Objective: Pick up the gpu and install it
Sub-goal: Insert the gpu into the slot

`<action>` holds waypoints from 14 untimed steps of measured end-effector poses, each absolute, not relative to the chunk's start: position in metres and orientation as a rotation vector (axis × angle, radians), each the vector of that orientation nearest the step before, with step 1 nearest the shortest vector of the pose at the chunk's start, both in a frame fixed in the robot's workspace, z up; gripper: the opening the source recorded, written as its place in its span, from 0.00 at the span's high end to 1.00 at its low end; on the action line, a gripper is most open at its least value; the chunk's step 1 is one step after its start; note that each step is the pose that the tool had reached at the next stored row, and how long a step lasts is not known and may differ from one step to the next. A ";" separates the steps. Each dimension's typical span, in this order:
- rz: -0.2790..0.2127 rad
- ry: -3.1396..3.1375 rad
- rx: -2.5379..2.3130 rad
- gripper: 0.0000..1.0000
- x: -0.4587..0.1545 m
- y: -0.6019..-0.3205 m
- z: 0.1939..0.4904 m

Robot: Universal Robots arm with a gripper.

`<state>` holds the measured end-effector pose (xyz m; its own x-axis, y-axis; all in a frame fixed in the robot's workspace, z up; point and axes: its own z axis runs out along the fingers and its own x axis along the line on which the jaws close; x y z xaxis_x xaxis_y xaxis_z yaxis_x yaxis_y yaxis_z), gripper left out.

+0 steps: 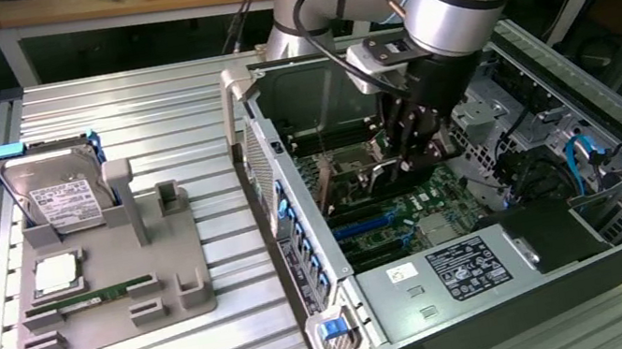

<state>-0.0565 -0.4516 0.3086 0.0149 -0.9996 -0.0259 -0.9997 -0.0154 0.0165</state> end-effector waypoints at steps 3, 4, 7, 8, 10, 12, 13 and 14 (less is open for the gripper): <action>0.047 2.200 -2.233 0.73 -0.056 -0.452 0.304; 0.047 2.200 -2.233 0.73 -0.056 -0.452 0.302; 0.047 2.200 -2.233 0.73 -0.056 -0.452 0.298; 0.047 2.200 -2.233 0.73 -0.056 -0.452 0.296; 0.047 2.200 -2.233 0.73 -0.056 -0.452 0.294; 0.047 2.200 -2.233 0.73 -0.056 -0.452 0.291; 0.047 2.200 -2.233 0.73 -0.056 -0.452 0.290; 0.047 2.200 -2.233 0.73 -0.056 -0.452 0.288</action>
<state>-0.0565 -0.4516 0.2883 0.0149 -0.9996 -0.0260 -0.9998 -0.0153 0.0162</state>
